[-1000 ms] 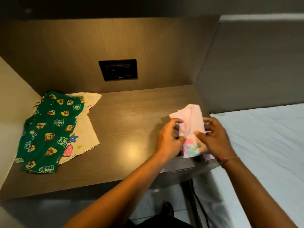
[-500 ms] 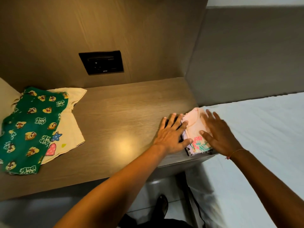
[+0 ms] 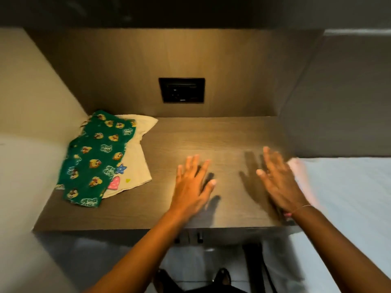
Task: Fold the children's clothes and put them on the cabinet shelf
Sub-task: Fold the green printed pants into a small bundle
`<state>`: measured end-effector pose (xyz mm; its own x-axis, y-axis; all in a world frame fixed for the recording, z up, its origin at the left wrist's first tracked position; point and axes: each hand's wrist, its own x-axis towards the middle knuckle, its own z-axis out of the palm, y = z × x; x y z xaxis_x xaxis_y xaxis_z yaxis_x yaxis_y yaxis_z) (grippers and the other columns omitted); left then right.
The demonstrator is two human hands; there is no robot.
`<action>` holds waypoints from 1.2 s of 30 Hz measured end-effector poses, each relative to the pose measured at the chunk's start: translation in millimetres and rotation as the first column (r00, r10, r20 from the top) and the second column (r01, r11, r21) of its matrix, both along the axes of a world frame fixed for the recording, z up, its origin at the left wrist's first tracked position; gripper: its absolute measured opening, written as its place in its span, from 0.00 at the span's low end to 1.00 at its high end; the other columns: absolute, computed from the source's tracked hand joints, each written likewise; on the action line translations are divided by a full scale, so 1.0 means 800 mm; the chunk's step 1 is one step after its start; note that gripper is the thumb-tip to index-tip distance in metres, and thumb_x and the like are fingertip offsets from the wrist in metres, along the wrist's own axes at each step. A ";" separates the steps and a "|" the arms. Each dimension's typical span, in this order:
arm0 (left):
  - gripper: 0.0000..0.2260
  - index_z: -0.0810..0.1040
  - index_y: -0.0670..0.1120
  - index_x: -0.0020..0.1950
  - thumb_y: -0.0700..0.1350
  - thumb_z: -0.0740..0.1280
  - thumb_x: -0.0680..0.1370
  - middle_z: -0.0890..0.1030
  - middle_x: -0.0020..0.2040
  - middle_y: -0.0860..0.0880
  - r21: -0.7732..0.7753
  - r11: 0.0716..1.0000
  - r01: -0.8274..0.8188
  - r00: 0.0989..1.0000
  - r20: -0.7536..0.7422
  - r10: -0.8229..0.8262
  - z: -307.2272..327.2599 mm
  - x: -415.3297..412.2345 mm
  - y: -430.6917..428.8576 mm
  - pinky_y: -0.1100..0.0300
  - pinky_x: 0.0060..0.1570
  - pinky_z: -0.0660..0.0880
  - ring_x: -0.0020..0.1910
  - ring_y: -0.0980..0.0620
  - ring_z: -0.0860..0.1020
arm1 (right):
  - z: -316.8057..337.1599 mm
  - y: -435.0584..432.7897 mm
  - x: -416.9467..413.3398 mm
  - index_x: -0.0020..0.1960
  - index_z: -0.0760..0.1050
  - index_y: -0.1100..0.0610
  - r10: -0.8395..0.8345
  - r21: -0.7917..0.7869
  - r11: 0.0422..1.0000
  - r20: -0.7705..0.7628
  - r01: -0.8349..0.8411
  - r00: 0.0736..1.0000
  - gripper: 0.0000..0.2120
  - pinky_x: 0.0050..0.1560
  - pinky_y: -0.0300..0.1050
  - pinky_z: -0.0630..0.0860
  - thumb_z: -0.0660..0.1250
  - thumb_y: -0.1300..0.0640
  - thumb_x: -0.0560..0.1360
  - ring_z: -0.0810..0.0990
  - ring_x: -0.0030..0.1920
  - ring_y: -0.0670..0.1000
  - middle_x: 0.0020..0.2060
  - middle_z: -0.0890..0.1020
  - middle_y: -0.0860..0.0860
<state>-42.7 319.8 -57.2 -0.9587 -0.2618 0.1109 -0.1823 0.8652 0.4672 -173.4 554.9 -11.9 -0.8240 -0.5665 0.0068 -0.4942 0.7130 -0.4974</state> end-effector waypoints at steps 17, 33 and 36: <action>0.24 0.68 0.44 0.74 0.52 0.61 0.80 0.68 0.75 0.45 -0.124 0.809 -0.575 0.799 0.129 0.588 -0.015 0.259 -0.273 0.45 0.73 0.58 0.76 0.42 0.61 | -0.064 -0.464 0.179 0.79 0.48 0.55 0.658 0.374 0.700 -0.007 -0.608 0.753 0.36 0.74 0.63 0.39 0.49 0.37 0.78 0.46 0.79 0.56 0.79 0.50 0.54; 0.14 0.80 0.52 0.63 0.51 0.68 0.78 0.78 0.66 0.49 0.034 0.804 -0.594 0.789 0.220 0.574 0.031 0.283 -0.325 0.55 0.62 0.73 0.64 0.47 0.76 | -0.041 -0.496 0.119 0.64 0.76 0.49 0.719 0.233 0.695 -0.204 -0.680 0.664 0.16 0.52 0.49 0.76 0.64 0.53 0.77 0.74 0.56 0.54 0.59 0.78 0.51; 0.14 0.80 0.49 0.63 0.49 0.67 0.79 0.80 0.63 0.47 0.077 0.758 -0.647 0.755 0.204 0.623 0.035 0.279 -0.326 0.63 0.52 0.74 0.60 0.46 0.79 | -0.040 -0.494 0.119 0.62 0.77 0.49 0.717 0.204 0.697 -0.212 -0.687 0.664 0.19 0.50 0.48 0.77 0.63 0.56 0.73 0.74 0.55 0.53 0.58 0.79 0.50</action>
